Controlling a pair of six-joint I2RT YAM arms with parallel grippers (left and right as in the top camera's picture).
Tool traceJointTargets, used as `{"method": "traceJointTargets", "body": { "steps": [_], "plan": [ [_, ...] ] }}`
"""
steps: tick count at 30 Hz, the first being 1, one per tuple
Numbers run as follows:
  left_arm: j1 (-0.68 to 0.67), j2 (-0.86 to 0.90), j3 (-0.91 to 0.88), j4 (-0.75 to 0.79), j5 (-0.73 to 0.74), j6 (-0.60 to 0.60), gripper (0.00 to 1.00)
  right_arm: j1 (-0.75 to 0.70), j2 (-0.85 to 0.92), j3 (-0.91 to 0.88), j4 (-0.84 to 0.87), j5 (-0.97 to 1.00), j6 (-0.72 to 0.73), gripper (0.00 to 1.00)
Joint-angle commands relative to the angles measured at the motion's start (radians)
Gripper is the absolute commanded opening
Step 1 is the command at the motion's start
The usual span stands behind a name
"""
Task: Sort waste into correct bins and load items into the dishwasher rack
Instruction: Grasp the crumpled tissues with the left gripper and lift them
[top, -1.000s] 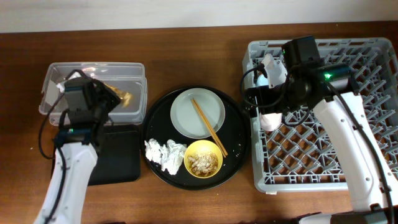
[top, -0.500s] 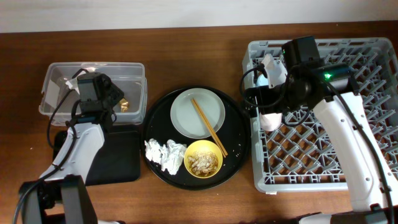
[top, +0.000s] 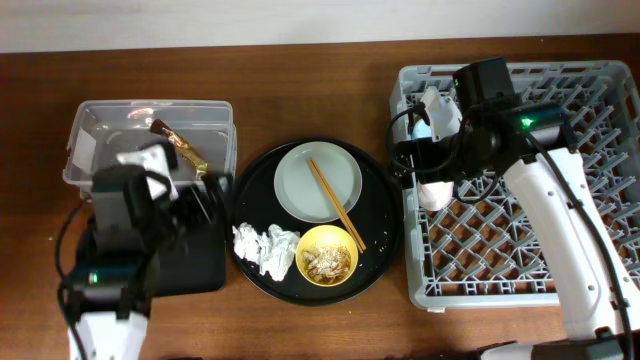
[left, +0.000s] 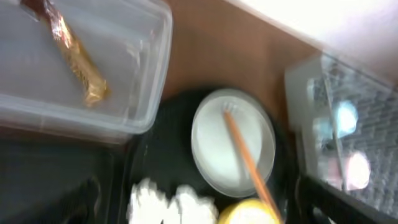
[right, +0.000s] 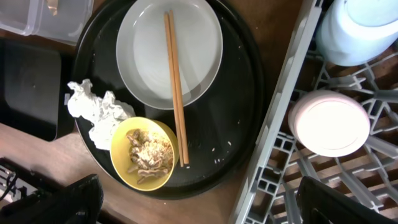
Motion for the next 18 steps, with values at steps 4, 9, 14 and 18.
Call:
{"method": "traceJointTargets", "body": {
  "steps": [4, 9, 14, 18],
  "plan": [
    [-0.142, -0.01, 0.001, -0.252, -0.028, 0.101, 0.99, 0.005, 0.005, -0.004, 0.001, -0.009, -0.01, 0.98],
    [-0.274, 0.074, 0.001, -0.278, -0.222, 0.083, 0.99, 0.005, 0.005, -0.004, 0.001, -0.009, -0.01, 0.98],
    [-0.363, 0.203, 0.001, -0.253, -0.257, 0.062, 0.99, 0.005, 0.005, -0.004, 0.001, -0.009, -0.01, 0.98],
    [-0.409, 0.335, 0.001, -0.229, -0.272, 0.06, 0.99, 0.005, 0.005, -0.004, 0.001, -0.009, -0.01, 0.98]
  ]
}}
